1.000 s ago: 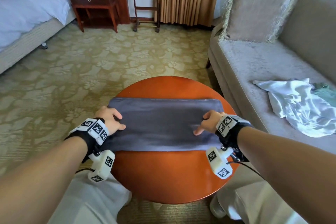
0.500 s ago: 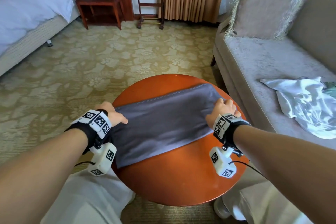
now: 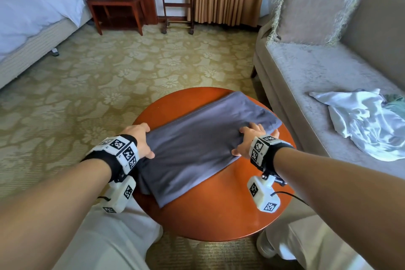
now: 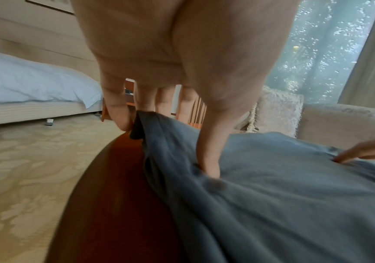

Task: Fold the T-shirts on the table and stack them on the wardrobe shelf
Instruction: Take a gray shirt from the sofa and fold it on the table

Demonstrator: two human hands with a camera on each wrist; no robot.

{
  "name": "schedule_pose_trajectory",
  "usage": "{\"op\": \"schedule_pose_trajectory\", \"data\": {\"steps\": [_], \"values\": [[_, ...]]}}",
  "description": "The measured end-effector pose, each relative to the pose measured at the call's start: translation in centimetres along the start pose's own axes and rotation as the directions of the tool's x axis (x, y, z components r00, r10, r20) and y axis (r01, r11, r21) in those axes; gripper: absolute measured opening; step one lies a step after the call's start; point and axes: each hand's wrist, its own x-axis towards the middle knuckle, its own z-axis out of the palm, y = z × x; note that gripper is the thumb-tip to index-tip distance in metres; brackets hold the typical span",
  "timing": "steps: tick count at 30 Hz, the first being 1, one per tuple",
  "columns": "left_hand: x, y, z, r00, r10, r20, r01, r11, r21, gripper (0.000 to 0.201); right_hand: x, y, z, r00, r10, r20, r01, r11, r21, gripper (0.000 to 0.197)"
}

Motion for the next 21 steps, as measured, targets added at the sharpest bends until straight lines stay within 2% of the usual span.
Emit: {"op": "schedule_pose_trajectory", "data": {"steps": [4,7,9,13,18,19,21], "values": [[-1.6,0.6,0.0,0.987,-0.052,0.153,0.045,0.998,0.05,0.098,-0.6,-0.1,-0.1,0.987,0.151,-0.052,-0.147,0.987,0.071,0.065],[-2.8,0.9,1.0,0.968,-0.07,0.239,0.082,0.996,-0.041,0.097,-1.6,-0.4,0.7,0.967,0.254,0.011,-0.252,0.951,0.177,0.08],[-3.7,1.1,1.6,0.965,-0.069,0.253,0.111,0.982,-0.156,0.088,-2.5,-0.5,1.3,0.956,0.289,0.046,-0.292,0.93,0.222,0.088],[-6.4,1.3,2.8,0.965,-0.058,0.257,0.136,0.945,-0.297,0.069,-5.8,0.7,1.3,0.94,0.33,0.081,-0.34,0.905,0.254,0.087],[-9.4,1.5,5.2,0.957,-0.019,0.288,0.145,0.895,-0.422,0.069,-10.0,2.8,2.3,0.953,0.266,0.146,-0.285,0.95,0.13,0.07],[-10.1,1.8,5.6,0.951,-0.023,0.307,0.166,0.879,-0.447,0.071,-10.7,3.0,2.7,0.956,0.24,0.169,-0.268,0.948,0.17,0.066],[-11.6,2.5,6.3,0.937,-0.037,0.348,0.233,0.809,-0.541,0.071,-11.8,3.5,3.5,0.963,0.085,0.256,-0.174,0.921,0.349,0.047]]}}
